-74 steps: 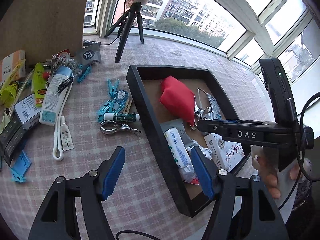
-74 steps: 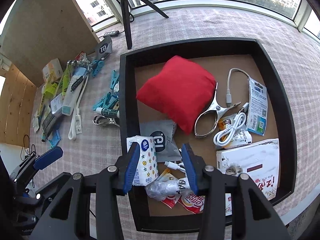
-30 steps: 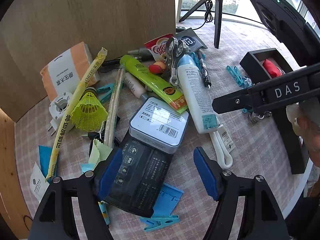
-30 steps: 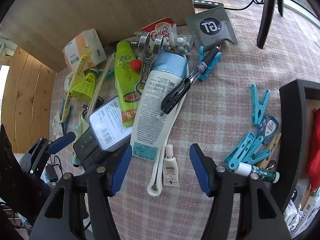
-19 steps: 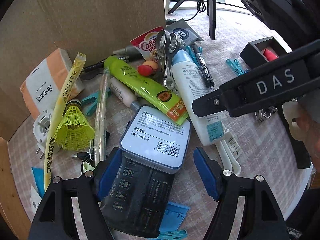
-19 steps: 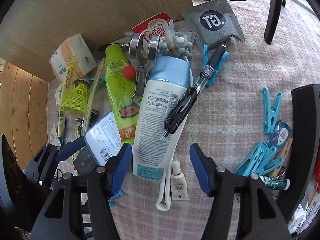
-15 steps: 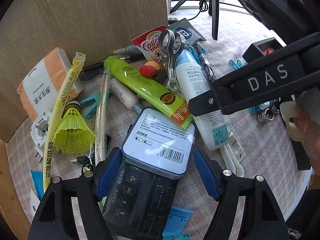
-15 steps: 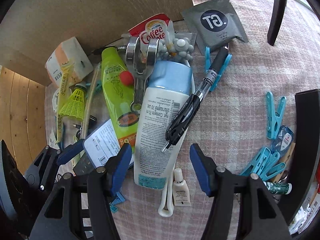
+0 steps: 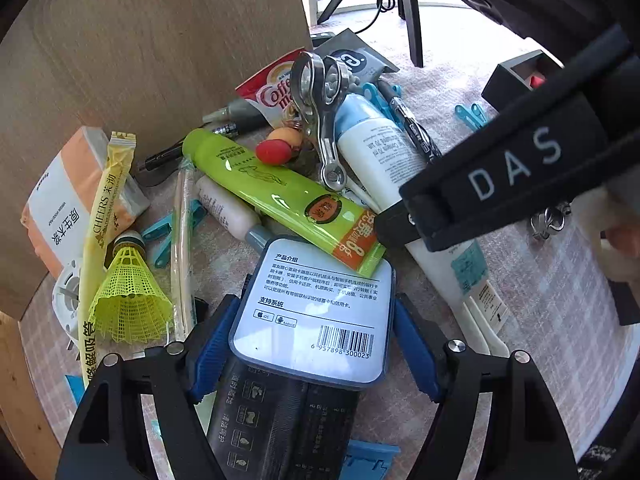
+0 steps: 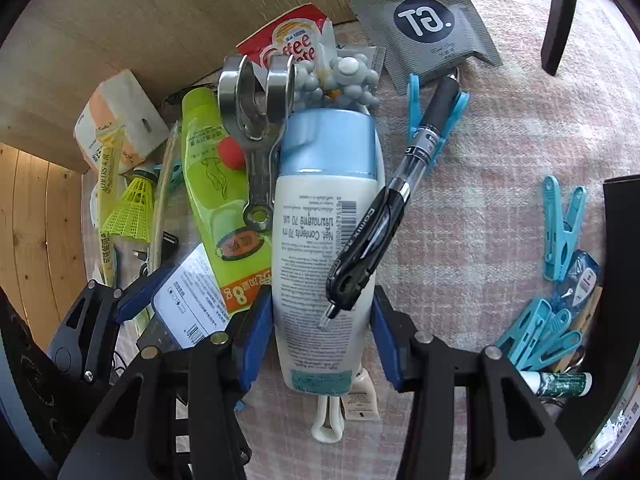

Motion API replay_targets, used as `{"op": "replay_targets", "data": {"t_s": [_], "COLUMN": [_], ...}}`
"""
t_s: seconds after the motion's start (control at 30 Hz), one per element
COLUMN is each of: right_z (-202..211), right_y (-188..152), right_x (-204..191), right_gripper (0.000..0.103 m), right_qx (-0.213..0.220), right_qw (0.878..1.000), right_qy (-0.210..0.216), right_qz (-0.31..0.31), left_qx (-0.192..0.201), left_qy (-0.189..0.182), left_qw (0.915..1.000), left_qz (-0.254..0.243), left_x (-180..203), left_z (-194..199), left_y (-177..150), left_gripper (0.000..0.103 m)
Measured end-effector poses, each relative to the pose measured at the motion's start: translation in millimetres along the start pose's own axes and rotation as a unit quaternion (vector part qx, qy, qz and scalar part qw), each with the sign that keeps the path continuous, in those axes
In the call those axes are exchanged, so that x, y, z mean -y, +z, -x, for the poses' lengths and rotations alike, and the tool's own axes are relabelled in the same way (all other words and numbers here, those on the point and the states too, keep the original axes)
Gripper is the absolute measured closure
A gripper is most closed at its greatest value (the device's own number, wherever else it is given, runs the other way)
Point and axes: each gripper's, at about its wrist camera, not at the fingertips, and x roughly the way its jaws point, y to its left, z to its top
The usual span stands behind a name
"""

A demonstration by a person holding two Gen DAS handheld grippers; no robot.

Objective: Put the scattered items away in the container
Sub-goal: 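Grasp the white lotion bottle with the right gripper while the left grasps the white plastic box, then lift the lotion bottle with the right gripper and regrip it upright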

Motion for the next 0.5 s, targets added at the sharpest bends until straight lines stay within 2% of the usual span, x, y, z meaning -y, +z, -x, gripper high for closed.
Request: {"op": "replay_targets", "data": {"t_s": [0.27,0.5], "right_z": [3.6,15.5], "right_y": [-14.9,-43.8], "right_x": [2.9,10.4], "right_gripper": [0.057,0.057], "right_qx": [-0.005,-0.004], "right_qw": [1.000,0.999], "right_qy": [-0.002,0.010], "right_qz": [0.021,0.047], "left_qx": [0.012,0.034], "left_qy": [-0.005,-0.018], "left_qw": [0.9993,0.9972], "left_qz": [0.035,0.064], "left_x": [-0.5,-2.7], "left_z": [7.5,37.0], "left_y": [-9.4,-38.0], "left_gripper": [0.031,0.031]}}
